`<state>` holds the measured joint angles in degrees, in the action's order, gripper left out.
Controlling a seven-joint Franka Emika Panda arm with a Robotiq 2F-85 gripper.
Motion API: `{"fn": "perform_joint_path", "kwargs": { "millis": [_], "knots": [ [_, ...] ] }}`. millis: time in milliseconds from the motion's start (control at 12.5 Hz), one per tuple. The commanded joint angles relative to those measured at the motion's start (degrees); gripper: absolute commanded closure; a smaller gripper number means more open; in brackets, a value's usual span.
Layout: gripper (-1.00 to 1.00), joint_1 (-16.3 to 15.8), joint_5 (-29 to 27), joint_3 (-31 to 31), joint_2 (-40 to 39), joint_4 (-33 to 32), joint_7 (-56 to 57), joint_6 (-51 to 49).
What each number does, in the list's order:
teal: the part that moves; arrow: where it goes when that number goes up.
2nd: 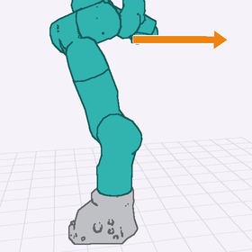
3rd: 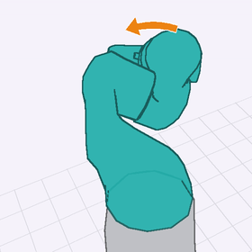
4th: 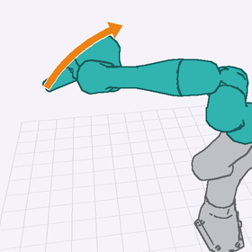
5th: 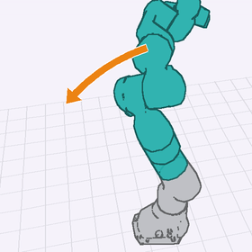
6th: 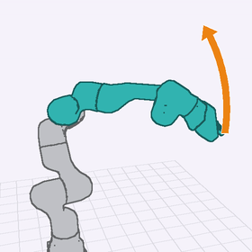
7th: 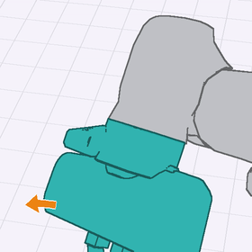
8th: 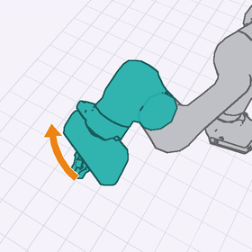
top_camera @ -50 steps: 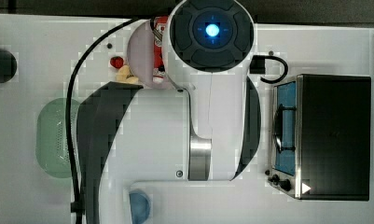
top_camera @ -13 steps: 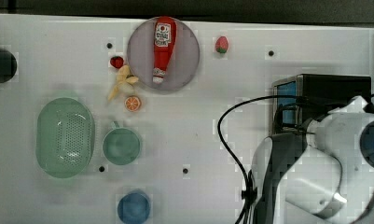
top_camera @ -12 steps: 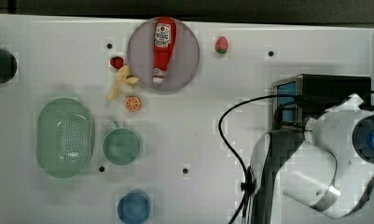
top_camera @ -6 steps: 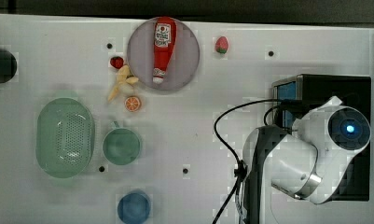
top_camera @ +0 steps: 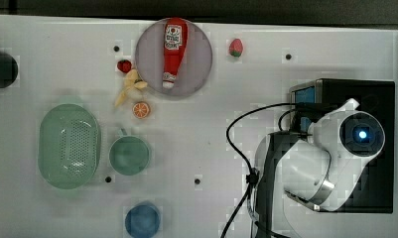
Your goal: Flap open oven.
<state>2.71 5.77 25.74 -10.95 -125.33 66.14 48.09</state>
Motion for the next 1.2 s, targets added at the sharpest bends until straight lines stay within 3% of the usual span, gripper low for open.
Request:
{"fn": "perform_joint_path", "kwargs": {
  "millis": [80,560,880,1200],
  "knots": [
    [0.65,-2.42,6.02,-1.51,0.05,-0.81,-5.25,-0.59],
    [0.65,-6.62,23.33,-4.5,-0.83,-2.65,-23.8,-1.14],
    [0.65,-8.94,29.62,-7.91,-3.59,-3.49,-37.82,-2.65],
    [0.65,-11.36,32.15,-10.27,-8.45,-3.29,-48.69,-2.8]
  ]
}}
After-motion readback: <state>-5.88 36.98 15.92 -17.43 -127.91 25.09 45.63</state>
